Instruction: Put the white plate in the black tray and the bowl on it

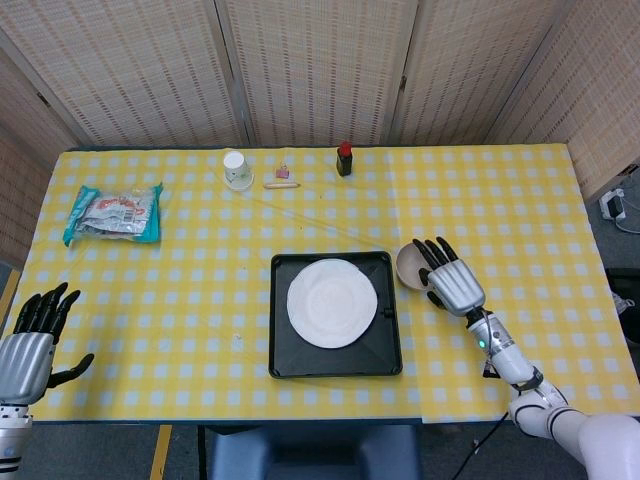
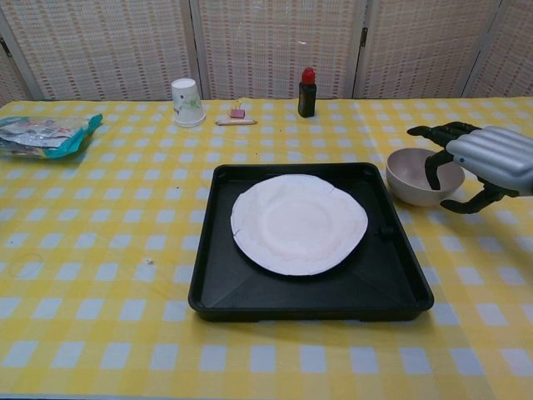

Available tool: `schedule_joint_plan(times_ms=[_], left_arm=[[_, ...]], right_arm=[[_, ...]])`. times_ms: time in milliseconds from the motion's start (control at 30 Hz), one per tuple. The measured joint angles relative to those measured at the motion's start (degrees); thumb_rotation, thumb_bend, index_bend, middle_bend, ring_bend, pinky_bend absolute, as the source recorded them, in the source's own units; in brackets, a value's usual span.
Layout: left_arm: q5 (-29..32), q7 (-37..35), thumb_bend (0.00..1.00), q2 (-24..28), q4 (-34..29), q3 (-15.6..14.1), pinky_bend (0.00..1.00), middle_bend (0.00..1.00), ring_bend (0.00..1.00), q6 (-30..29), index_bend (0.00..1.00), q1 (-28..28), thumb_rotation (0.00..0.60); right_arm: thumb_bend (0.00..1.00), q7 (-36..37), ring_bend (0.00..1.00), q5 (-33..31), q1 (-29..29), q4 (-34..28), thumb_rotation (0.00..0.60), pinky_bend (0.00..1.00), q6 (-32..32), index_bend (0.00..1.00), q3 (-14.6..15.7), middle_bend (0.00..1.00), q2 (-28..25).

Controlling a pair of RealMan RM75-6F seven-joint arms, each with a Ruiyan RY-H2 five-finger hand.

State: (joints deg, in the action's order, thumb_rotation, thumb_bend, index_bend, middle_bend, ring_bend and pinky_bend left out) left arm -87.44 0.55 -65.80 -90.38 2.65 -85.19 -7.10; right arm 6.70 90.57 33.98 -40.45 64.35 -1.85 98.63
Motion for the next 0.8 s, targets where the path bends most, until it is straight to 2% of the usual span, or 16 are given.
schedule_joint_plan(times_ms=[200, 433, 633, 800], left_arm=[[0.15, -0.04, 0.29, 0.08, -0.05, -0.05, 0.04, 0.00, 0.06, 0.14, 0.00, 0.02, 0.600], [-0.19, -0.23, 0.29, 0.04, -0.03, -0.17, 0.04, 0.00, 0.06, -0.06, 0.00, 0.03, 0.600], [-0.67, -0.40, 0.29, 0.17, -0.36, -0.26, 0.04, 0.00, 0.06, -0.46, 0.00, 0.12, 0.600], [-1.18, -0.58, 0.29, 0.20, -0.59, -0.40, 0.04, 0.00, 0.06, -0.60, 0.00, 0.07, 0.600]], right_arm=[[0.36, 1.17, 0.05, -0.05, 0.99, 3.65, 0.600, 0.00, 0.54, 0.70, -0.47, 0.08, 2.31], [0.36, 1.35, 0.05, 1.21, 0.61, 2.48, 0.600, 0.00, 5.20, 0.70, -0.14, 0.09, 1.51], [0.36, -0.52, 0.05, 2.90, -0.02, -3.93, 0.600, 0.00, 9.87, 0.70, 0.18, 0.10, -1.44], [0.36, -2.95, 0.05, 4.38, 0.41, -14.14, 0.600, 0.00, 10.64, 0.70, 0.60, 0.10, -4.60]])
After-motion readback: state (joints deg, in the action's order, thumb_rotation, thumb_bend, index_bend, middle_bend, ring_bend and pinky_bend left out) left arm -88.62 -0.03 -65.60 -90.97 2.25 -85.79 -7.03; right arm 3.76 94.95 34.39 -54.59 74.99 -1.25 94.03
